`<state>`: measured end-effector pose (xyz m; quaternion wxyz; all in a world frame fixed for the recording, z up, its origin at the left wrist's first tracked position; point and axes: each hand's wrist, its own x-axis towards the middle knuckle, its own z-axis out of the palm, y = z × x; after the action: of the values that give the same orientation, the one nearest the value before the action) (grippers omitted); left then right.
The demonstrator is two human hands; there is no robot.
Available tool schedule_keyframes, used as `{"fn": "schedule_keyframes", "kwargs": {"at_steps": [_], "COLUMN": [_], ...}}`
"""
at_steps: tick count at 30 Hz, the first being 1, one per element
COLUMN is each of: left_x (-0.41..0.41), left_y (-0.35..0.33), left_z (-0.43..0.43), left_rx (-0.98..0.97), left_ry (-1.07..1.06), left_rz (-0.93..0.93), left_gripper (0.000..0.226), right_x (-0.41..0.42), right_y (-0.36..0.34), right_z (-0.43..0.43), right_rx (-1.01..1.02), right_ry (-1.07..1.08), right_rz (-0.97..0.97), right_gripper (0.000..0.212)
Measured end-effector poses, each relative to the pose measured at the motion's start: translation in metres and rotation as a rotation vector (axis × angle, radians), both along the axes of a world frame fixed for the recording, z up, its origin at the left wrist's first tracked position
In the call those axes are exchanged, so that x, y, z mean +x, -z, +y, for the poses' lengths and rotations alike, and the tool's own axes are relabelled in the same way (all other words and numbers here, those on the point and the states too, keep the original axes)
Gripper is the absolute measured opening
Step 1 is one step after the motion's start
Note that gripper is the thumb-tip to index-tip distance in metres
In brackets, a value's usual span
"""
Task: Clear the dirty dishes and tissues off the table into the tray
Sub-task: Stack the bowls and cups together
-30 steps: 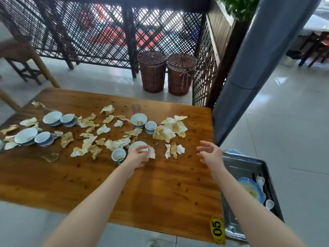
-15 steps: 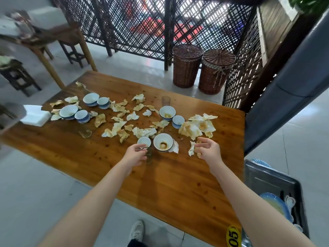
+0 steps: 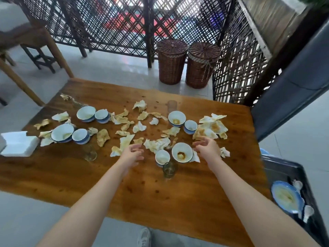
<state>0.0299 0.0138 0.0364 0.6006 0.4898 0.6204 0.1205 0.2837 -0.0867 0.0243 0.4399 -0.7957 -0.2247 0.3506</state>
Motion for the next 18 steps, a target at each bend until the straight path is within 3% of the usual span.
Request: {"fn": "schedule_keyframes", "kwargs": {"at_steps": [4,15,18], "left_x": [-0.007,0.025,0.034], "left_y": [0.003,0.028,0.032], "left_z": [0.029,0.045,0.047], "left_rx": [-0.036,-0.116,-0.114], "left_ry": [0.059,0.204,0.204], "left_rz": [-0.011,-0.026,-0.014], "left_gripper": [0.032,0.030,0.030], "right_x": [-0.027,-0.031,-0.030], "right_y": [0.006,0.050,0.065], "right_z": [0.010,-0.016,-0.010], "right_rx": [0.007,-0.097,-0.182], "right_ry": [0.010,0.325,0.291], "right_rz": [0.017,0.114,0.116], "right_gripper": [0.038,0.024,0.021]}}
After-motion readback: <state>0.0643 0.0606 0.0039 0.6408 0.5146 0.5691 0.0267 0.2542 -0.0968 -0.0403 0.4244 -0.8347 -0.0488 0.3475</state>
